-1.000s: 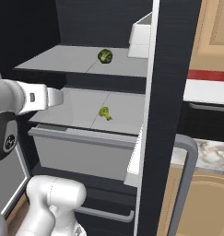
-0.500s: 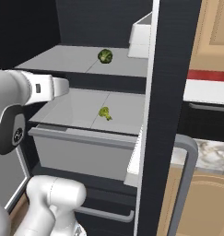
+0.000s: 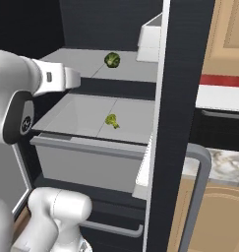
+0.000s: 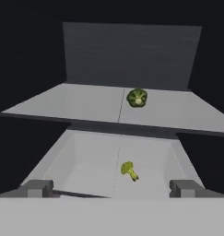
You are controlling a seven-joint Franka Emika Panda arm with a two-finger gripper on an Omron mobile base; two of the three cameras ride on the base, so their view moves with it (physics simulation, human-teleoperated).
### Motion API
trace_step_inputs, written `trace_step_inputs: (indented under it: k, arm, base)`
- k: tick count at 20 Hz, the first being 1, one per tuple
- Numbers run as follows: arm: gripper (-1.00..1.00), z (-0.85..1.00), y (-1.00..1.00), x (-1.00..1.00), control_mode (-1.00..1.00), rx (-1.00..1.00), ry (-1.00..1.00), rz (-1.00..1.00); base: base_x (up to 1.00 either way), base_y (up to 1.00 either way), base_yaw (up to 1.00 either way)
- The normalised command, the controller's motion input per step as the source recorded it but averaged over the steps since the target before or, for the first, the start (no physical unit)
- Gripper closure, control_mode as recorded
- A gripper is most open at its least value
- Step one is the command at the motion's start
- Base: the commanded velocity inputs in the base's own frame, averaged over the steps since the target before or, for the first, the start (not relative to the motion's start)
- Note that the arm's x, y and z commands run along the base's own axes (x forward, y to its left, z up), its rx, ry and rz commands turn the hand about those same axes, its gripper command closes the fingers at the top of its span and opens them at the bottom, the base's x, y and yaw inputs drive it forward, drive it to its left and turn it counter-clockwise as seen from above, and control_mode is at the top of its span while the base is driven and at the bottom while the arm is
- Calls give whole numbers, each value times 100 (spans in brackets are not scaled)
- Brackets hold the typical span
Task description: Place one broccoli and one steak in each tupperware on the nearby counter, to pack two identical lunches.
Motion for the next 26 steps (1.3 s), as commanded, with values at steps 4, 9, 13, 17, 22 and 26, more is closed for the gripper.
trace_step_inputs:
  k: [4,9,13,17,22,26]
  arm:
    - [-100,-10,-4,49,-100,0,0,0]
    - [-100,-1,-6,55,-100,0,0,0]
    - [-100,0,-16,46,-100,1,0,-1]
    - [-100,1,-14,43,-100,2,8,0]
    - [-100,0,-4,54,-100,0,11,0]
    - [-100,0,-1,55,-100,0,11,0]
  base:
    - [0,0,0]
    - [0,0,0]
    - [0,0,0]
    - [0,0,0]
    - [0,0,0]
    - [0,0,0]
